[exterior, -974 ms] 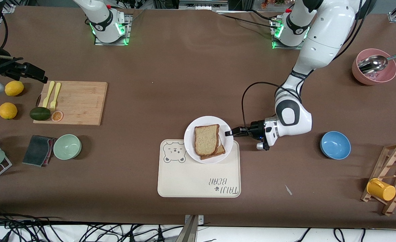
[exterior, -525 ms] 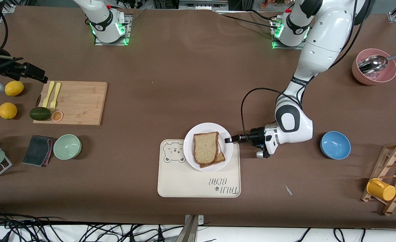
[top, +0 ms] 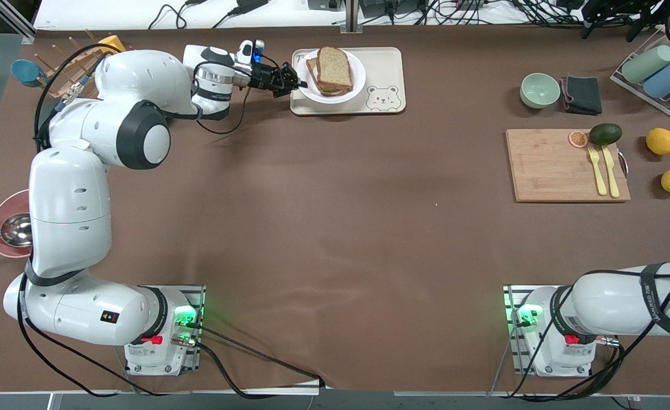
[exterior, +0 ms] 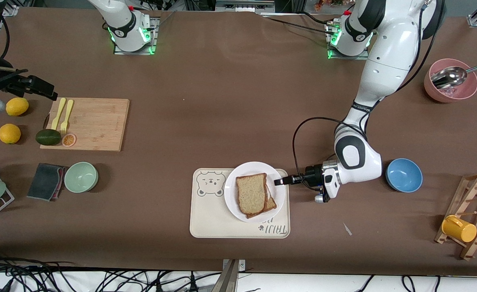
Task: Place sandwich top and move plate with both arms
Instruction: 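Slide the plate with the left gripper onto the cream bear tray, then open the left gripper and release the plate on the tray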
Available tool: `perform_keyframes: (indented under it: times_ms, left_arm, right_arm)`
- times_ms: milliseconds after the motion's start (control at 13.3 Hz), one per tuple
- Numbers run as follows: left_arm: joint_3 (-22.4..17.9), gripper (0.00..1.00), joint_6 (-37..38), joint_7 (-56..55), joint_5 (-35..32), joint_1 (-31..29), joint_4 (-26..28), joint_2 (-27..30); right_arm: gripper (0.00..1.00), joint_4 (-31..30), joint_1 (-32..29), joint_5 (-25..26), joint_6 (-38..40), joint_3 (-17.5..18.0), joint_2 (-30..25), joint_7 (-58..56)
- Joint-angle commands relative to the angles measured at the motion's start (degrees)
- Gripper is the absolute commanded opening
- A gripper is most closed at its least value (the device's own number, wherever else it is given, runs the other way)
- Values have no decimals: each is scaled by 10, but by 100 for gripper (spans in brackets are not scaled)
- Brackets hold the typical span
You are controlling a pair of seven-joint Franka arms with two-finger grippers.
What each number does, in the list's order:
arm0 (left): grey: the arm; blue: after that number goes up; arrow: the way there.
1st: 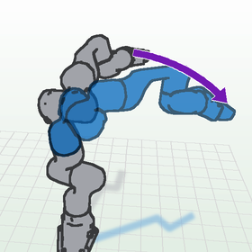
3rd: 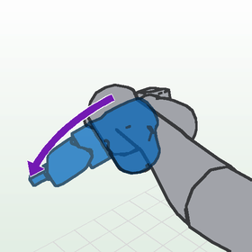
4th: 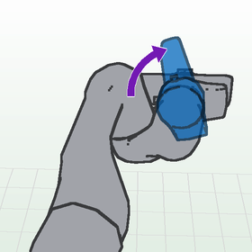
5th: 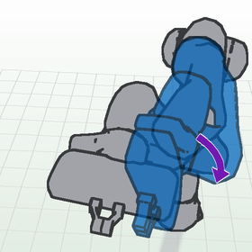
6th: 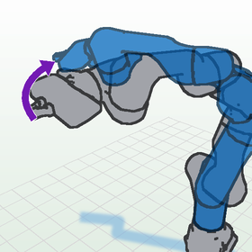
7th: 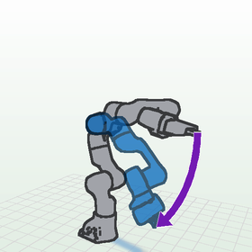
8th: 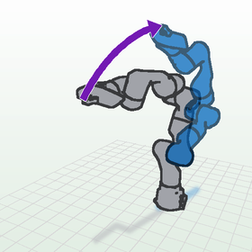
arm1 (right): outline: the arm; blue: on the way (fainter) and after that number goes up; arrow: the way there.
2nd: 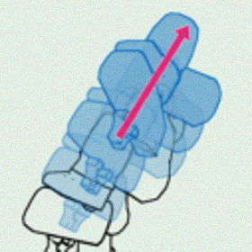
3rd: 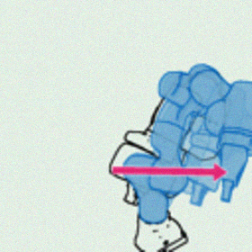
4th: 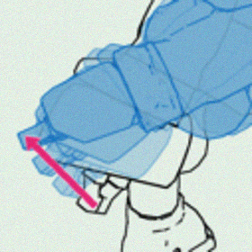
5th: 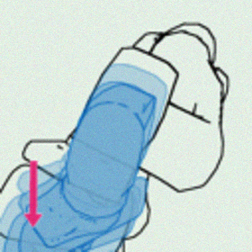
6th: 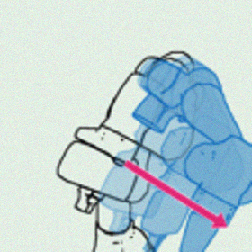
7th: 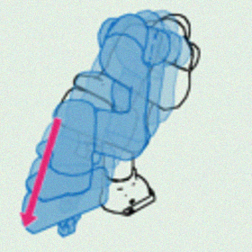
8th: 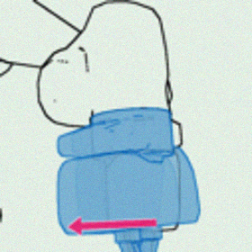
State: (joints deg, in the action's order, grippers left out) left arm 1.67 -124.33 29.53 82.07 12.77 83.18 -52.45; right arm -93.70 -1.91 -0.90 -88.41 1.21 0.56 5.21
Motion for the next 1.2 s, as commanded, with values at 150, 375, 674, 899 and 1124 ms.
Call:
perform_keyframes:
  times_ms: [150,375,674,899,1124]
  left_arm:
    - [-18,0,2,-40,-16,16,-68,-34]
    - [-40,0,-6,-42,-15,39,-77,-46]
    - [-41,0,-11,-42,-14,41,-79,-48]
    - [-40,0,-28,-42,-13,45,-86,-57]
    - [-40,8,-29,-41,-14,45,-89,-62]
  right_arm:
    - [100,-3,-2,-6,2,1,-4,1]
    - [100,-3,-2,-6,2,1,-4,1]
    - [100,-3,-2,-6,2,1,-4,1]
    - [100,-3,-2,-6,3,1,-4,1]
    - [100,-3,-2,-6,3,1,-4,1]
